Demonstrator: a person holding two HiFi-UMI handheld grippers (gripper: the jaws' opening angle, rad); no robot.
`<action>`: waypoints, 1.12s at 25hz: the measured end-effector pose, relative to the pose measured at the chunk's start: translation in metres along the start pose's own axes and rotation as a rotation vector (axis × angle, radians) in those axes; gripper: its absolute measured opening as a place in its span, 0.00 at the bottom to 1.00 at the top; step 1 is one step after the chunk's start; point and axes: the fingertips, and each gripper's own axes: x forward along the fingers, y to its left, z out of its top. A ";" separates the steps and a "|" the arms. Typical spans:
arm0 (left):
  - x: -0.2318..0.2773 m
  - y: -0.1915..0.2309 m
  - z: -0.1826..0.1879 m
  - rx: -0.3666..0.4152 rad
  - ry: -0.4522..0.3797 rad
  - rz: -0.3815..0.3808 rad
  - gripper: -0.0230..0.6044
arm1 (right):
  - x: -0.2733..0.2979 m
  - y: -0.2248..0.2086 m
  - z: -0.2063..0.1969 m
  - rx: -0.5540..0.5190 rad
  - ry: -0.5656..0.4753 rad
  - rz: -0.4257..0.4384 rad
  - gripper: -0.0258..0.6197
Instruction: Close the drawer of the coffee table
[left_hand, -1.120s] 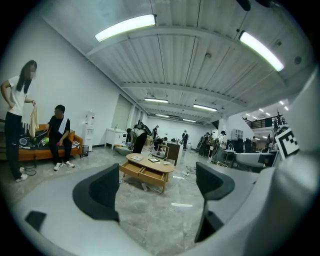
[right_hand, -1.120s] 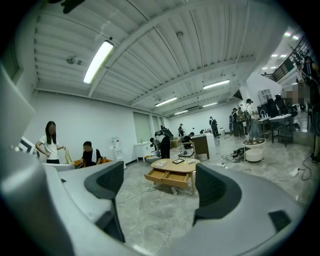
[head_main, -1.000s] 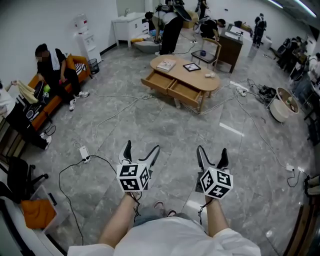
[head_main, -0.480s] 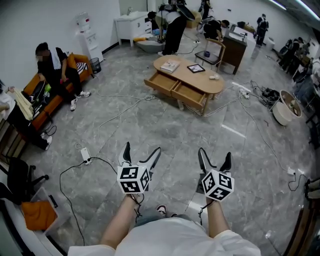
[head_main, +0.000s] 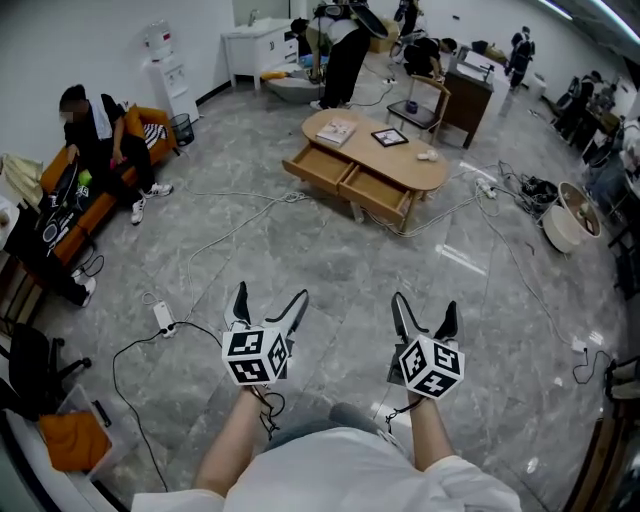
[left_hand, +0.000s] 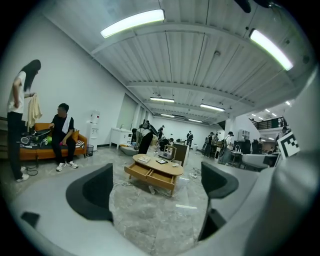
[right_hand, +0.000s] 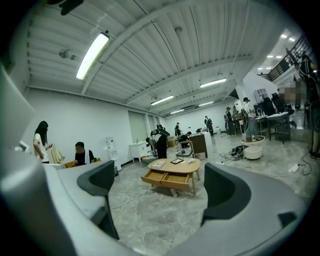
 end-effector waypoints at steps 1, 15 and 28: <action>0.005 0.001 0.000 -0.002 0.003 0.001 0.89 | 0.005 -0.004 -0.001 0.003 0.006 -0.006 0.92; 0.131 0.017 0.006 -0.005 0.033 0.056 0.88 | 0.137 -0.049 0.003 0.029 0.057 -0.010 0.92; 0.297 0.038 0.043 -0.051 0.055 0.104 0.88 | 0.326 -0.069 0.042 0.021 0.086 0.038 0.92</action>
